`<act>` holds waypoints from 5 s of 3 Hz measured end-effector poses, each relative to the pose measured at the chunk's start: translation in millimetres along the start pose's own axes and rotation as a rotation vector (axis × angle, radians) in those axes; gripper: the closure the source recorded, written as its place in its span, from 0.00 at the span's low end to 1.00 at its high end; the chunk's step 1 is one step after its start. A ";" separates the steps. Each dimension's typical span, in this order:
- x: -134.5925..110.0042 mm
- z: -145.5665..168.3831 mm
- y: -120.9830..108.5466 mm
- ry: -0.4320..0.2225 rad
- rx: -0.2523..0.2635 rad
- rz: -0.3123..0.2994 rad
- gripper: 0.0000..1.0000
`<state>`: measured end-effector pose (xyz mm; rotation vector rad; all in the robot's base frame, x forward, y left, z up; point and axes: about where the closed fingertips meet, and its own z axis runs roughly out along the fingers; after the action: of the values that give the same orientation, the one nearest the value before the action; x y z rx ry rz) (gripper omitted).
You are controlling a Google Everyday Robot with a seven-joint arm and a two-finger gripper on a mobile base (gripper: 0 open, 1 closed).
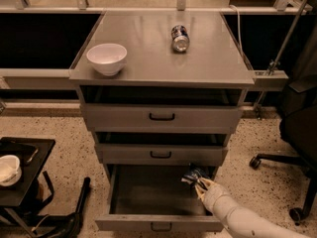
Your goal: Pick blue chip bag from bottom drawer and place on counter
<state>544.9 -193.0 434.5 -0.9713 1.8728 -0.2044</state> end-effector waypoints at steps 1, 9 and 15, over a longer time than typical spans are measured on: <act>-35.0 -53.4 -12.4 0.006 0.076 -0.034 1.00; -433.5 -244.5 -284.9 -0.245 0.483 -0.339 1.00; -423.8 -73.9 -318.0 -0.276 0.508 -0.348 1.00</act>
Offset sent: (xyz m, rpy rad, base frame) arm -0.1019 0.0707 0.2327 -0.2828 -0.2450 0.0042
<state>739.6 -128.3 928.5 -0.9044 1.2983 -0.6827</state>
